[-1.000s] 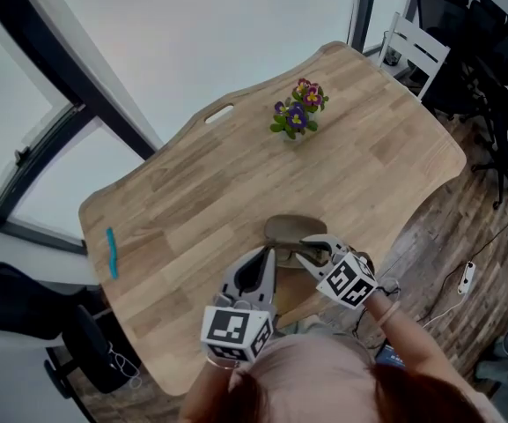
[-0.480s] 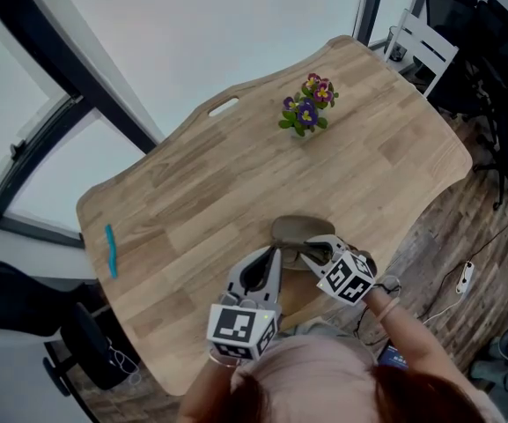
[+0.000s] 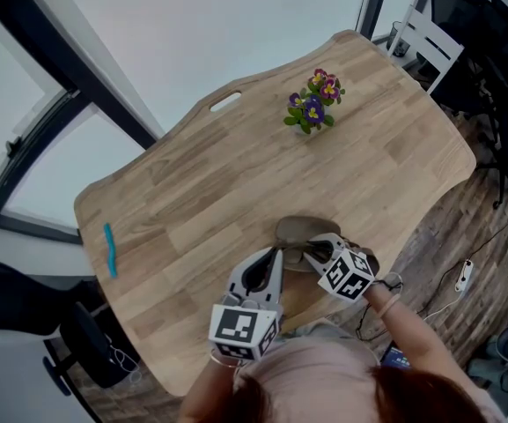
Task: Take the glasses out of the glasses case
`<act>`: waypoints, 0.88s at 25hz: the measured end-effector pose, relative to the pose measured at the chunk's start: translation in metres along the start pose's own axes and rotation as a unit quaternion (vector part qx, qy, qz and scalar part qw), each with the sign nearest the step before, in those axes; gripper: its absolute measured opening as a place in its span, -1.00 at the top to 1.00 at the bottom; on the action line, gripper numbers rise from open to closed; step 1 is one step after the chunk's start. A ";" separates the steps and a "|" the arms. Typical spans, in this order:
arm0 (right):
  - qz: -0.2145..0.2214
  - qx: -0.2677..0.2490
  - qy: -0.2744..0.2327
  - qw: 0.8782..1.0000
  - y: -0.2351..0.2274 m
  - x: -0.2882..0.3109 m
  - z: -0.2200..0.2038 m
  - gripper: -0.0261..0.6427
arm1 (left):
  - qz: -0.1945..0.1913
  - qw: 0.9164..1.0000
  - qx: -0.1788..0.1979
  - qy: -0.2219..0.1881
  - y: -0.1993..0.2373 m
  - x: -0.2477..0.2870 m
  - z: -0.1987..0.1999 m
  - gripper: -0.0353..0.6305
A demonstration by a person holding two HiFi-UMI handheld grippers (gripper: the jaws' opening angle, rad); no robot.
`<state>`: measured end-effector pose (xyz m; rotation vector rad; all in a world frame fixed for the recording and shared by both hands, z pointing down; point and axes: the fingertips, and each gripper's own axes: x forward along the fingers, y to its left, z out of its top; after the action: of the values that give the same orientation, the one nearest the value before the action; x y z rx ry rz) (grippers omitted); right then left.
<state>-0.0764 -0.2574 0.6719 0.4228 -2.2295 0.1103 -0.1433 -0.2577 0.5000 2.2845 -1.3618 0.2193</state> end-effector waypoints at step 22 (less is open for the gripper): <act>0.041 -0.058 0.037 0.997 0.006 0.022 -0.002 0.88 | 0.013 1.000 -0.014 0.008 0.019 0.004 -0.004 0.89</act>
<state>-0.0899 -0.2570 0.6908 0.2598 -2.1674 0.0399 -0.1569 -0.2667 0.5111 2.2380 -1.3791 0.2264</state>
